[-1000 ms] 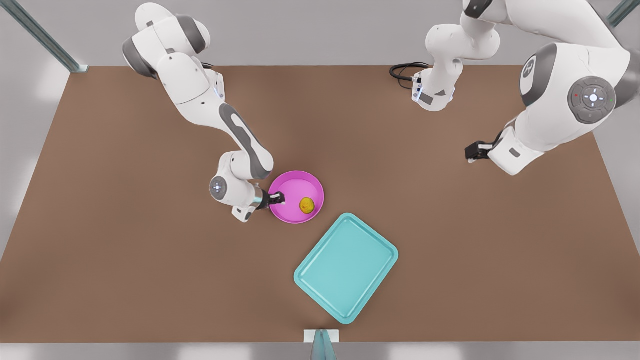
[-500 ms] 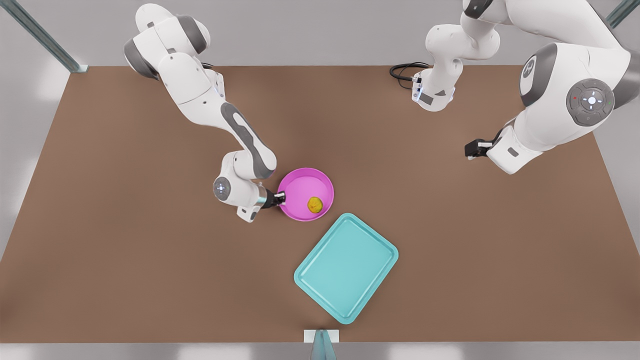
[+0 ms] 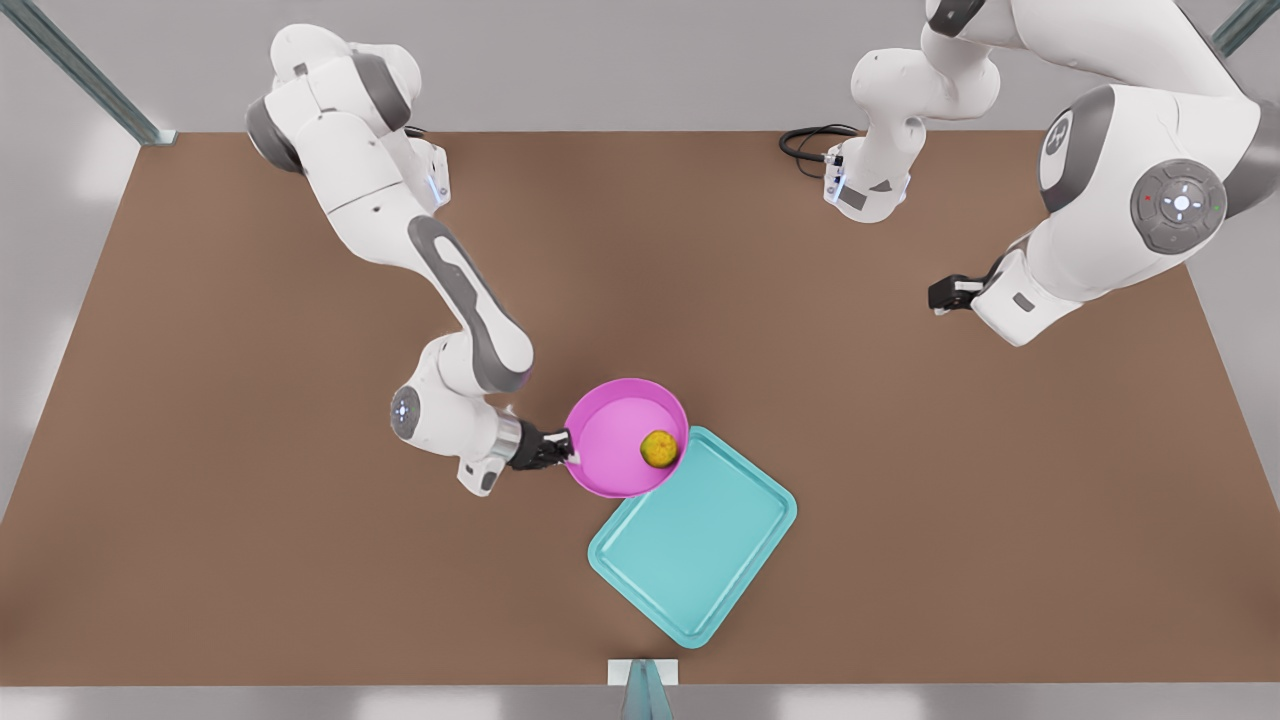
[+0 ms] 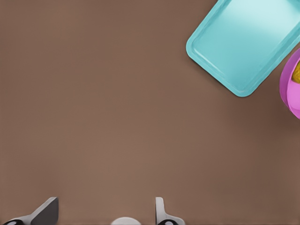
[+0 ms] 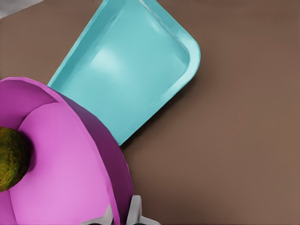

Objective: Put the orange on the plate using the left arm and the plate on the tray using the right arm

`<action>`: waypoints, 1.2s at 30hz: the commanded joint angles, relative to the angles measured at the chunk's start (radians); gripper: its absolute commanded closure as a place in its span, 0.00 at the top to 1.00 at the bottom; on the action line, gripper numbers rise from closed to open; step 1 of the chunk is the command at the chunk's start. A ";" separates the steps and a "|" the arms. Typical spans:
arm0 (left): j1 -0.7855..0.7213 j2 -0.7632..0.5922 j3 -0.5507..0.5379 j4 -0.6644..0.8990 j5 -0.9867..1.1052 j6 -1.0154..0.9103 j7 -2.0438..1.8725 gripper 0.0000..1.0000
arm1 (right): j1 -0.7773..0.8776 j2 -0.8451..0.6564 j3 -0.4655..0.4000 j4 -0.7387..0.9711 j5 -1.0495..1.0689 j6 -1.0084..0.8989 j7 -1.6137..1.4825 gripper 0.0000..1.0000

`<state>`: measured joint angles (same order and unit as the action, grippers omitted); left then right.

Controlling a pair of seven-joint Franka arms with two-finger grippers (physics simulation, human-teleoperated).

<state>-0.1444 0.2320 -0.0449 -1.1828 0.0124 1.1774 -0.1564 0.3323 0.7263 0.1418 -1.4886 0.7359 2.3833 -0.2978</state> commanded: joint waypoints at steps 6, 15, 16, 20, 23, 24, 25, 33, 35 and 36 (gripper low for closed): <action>0.000 0.000 -0.001 0.003 0.000 -0.012 0.008 1.00 | 0.007 0.269 -0.001 0.427 0.019 -0.049 0.258 0.21; 0.003 -0.025 0.017 0.035 -0.011 -0.033 0.023 1.00 | 0.128 0.501 0.016 0.671 0.025 0.045 0.505 0.21; 0.006 -0.014 0.017 0.034 -0.014 -0.031 0.024 1.00 | 0.129 0.501 0.015 0.671 0.025 0.045 0.505 0.21; 0.014 0.021 0.017 0.031 -0.002 -0.007 0.024 1.00 | 0.123 0.498 0.015 0.671 0.025 0.028 0.490 1.00; 0.014 0.018 0.017 0.026 0.000 -0.056 0.018 1.00 | 0.120 0.489 0.007 0.671 0.025 0.020 0.488 1.00; 0.017 0.021 0.019 0.029 -0.009 -0.055 0.024 1.00 | 0.108 0.486 0.001 0.671 0.025 0.020 0.488 1.00; 0.016 0.026 0.016 0.032 -0.009 -0.053 0.015 1.00 | 0.082 0.464 -0.010 0.671 0.014 -0.001 0.490 1.00; 0.016 0.030 0.011 0.040 -0.042 -0.088 0.009 1.00 | -0.305 -0.002 -0.222 0.659 -0.642 -1.300 0.158 1.00; 0.016 0.032 0.008 0.038 -0.042 -0.088 0.009 1.00 | -0.297 -0.309 -0.228 0.502 -0.800 -1.297 0.112 1.00; 0.016 0.032 0.005 0.040 -0.043 -0.088 0.009 1.00 | -0.297 -0.352 -0.229 0.495 -0.802 -1.302 0.117 1.00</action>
<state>-0.1293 0.2650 -0.0374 -1.1437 -0.0260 1.1016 -0.1431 0.0345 0.4391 -0.0857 -0.9656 0.0621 1.3770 -0.0300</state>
